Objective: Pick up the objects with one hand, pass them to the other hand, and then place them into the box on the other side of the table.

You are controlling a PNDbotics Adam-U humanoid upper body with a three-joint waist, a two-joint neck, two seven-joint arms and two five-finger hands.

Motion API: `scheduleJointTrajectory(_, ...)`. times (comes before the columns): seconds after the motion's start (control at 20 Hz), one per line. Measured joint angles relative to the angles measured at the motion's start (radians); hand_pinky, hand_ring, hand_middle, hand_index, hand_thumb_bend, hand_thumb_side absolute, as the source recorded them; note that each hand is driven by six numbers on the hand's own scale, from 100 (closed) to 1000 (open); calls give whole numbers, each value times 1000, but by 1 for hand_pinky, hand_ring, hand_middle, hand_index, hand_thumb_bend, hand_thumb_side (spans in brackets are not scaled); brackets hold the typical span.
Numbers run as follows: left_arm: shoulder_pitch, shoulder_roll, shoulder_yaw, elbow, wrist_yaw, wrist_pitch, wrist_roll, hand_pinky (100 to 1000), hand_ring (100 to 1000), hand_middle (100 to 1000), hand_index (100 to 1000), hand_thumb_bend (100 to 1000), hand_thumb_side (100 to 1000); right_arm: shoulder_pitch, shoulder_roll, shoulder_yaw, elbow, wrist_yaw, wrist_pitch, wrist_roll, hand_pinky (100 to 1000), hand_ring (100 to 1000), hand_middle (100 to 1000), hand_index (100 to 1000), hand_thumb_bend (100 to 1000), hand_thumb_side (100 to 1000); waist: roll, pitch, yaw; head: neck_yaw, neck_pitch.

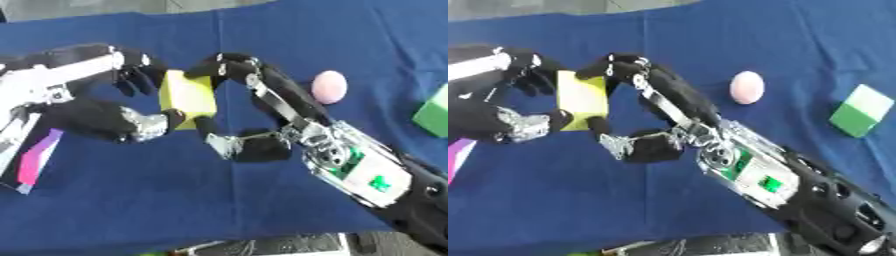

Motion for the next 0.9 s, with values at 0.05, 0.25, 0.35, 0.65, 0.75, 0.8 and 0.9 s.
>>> scheduleJointTrajectory(0.05, 0, 0, 0, 0, -1, -1, -4, 821, 792, 765, 912, 432, 568, 0, 0, -2, 0, -6, 3, 1, 855, 634, 468, 725, 100, 100, 0, 0, 0, 0, 0)
scheduleJointTrajectory(0.25, 0, 0, 0, 0, -16, -7, -23, 820, 794, 765, 916, 461, 549, -1, 0, -7, 0, -17, 9, -1, 855, 635, 468, 725, 100, 100, 0, 0, 1, -1, 0)
scheduleJointTrajectory(0.35, -2, 0, 0, 0, -26, -11, -38, 822, 795, 766, 915, 437, 531, -1, 0, -12, 0, -22, 14, 0, 855, 635, 468, 726, 100, 100, 0, 0, 2, -1, 0)
scheduleJointTrajectory(0.65, -5, -6, 0, 1, -49, -16, -88, 823, 796, 764, 910, 382, 499, -6, -4, -20, 0, -35, 37, 9, 856, 635, 470, 730, 100, 100, 5, 0, 4, -6, 0)
scheduleJointTrajectory(0.75, -8, -8, 0, 1, -60, -15, -95, 820, 792, 758, 907, 369, 492, -9, -9, -22, 0, -39, 41, 12, 856, 635, 470, 730, 100, 100, 5, 0, 4, -6, 0)
scheduleJointTrajectory(0.8, -10, -9, 0, 1, -64, -14, -96, 818, 791, 757, 907, 360, 489, -10, -9, -23, 0, -41, 43, 13, 856, 634, 469, 730, 100, 100, 5, 0, 4, -6, 0)
scheduleJointTrajectory(0.9, -12, -12, -1, 1, -72, -11, -89, 816, 788, 755, 907, 352, 484, -10, -9, -23, 0, -42, 44, 17, 855, 634, 469, 730, 100, 100, 6, 0, 4, -7, 0)
